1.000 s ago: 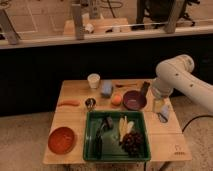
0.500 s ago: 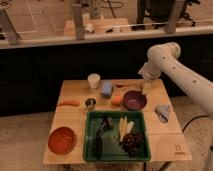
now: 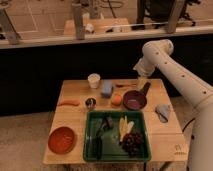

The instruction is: Place fork in table surface

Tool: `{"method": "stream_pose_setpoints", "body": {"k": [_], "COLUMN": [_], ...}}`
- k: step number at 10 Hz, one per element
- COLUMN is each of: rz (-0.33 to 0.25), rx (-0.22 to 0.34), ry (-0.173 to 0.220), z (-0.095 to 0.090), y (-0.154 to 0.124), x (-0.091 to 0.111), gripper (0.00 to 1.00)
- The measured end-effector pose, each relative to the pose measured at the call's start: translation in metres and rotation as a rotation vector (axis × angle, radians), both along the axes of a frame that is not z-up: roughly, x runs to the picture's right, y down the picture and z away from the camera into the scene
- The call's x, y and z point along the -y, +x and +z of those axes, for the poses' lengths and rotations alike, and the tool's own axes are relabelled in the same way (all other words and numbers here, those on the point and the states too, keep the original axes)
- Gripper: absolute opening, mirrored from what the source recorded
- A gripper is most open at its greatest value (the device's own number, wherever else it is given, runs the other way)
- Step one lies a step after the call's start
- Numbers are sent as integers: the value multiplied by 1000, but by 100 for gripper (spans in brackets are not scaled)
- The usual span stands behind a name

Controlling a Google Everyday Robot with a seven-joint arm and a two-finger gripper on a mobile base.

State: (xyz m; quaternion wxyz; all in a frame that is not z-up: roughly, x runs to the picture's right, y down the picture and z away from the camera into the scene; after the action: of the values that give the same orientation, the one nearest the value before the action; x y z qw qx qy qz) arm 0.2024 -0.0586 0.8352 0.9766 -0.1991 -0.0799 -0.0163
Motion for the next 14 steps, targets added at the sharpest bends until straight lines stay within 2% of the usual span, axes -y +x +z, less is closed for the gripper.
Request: {"method": "stream_pose_setpoints", "body": {"k": [4, 5, 7, 9, 10, 14], "rz": [0, 15, 89, 139, 146, 147], "rx": [-1, -6, -19, -30, -38, -40], "ry": [-2, 1, 24, 67, 77, 79], "z": [1, 5, 30, 56, 61, 62], "y": [0, 2, 13, 11, 14, 15], "x": [-1, 0, 13, 26, 28, 28], "gripper": [80, 80, 80, 80, 80, 80]}}
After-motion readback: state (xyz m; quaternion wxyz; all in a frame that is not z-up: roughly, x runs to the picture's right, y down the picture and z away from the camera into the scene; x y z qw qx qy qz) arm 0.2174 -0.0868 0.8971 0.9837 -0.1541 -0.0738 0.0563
